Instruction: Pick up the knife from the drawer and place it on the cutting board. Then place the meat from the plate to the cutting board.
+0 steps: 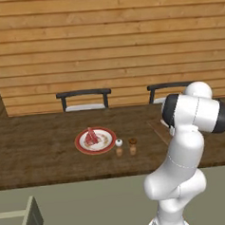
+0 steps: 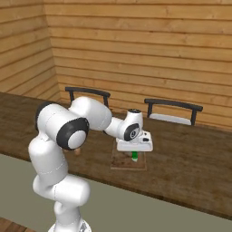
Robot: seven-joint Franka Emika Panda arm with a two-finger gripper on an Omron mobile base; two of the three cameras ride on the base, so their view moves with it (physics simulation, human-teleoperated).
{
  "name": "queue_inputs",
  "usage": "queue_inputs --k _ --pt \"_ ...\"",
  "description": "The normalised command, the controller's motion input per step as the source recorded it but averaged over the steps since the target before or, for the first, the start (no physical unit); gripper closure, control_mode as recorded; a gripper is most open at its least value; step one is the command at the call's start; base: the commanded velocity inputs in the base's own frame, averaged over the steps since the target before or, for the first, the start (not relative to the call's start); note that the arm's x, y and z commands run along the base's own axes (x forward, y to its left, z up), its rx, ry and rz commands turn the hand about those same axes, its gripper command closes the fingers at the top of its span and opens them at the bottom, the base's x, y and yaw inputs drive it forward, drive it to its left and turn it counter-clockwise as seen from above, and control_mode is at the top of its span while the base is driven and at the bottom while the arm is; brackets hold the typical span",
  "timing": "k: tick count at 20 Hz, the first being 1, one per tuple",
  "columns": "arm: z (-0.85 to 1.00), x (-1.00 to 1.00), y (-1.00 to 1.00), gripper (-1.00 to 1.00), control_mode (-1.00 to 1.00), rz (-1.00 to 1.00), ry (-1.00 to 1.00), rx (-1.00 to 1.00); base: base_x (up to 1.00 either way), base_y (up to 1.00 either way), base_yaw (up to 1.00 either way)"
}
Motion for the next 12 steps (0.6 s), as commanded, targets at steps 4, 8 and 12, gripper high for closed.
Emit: queue_inputs --k 4,8,12 --pt "0.22 0.0 0.0 -1.0 -1.0 0.0 0.0 0.0 0.0 0.0 0.0" --pt "0.55 0.0 0.19 -1.0 -1.0 0.0 -0.07 0.01 0.0 0.0 0.0" --pt "0.87 0.0 0.59 -1.0 -1.0 0.0 -0.11 0.02 0.0 0.0 0.0"
